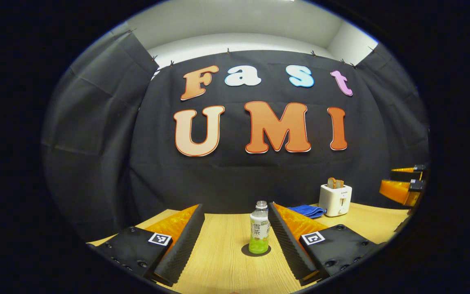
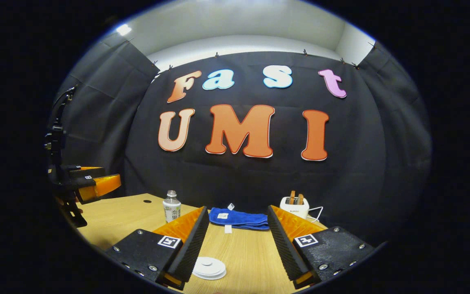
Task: Open the teacup lid with one hand, grasp the water bottle and pour water into the teacup with the other hand; after pouring, place the water bottle on the coaster and then close the teacup lid.
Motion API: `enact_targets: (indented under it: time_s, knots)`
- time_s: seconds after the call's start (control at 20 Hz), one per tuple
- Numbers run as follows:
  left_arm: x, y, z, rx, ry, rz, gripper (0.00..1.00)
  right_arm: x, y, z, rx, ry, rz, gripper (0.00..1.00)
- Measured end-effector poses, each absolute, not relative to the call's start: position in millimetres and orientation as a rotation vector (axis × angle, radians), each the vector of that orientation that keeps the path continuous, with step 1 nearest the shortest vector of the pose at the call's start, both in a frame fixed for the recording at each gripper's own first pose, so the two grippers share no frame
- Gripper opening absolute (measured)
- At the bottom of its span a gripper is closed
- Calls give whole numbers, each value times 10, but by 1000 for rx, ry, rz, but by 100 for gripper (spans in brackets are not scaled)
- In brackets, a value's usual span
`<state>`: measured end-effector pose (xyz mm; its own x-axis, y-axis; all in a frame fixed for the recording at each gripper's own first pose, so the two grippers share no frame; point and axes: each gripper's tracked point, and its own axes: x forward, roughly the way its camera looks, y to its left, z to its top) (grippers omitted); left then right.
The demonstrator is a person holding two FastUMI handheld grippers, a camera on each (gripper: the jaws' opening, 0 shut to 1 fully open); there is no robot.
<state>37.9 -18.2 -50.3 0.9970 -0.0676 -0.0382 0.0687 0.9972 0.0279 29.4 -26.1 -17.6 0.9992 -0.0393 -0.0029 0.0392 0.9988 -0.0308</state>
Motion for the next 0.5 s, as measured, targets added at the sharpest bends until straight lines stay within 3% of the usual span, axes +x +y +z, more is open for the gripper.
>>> enact_targets:
  time_s: [0.35, 0.4, 0.5]
  knots:
    - [232, -243, -235, 22, 6, -63, 97, 183, -369, -57, -42, -17, -66, 86]
    - [210, -245, -170, 15, -7, -63, 99, 179, -362, -52, -46, -17, -68, 90]
    - [217, -262, -11, 16, -33, -62, 98, 174, -350, -64, -42, -11, -65, 86]
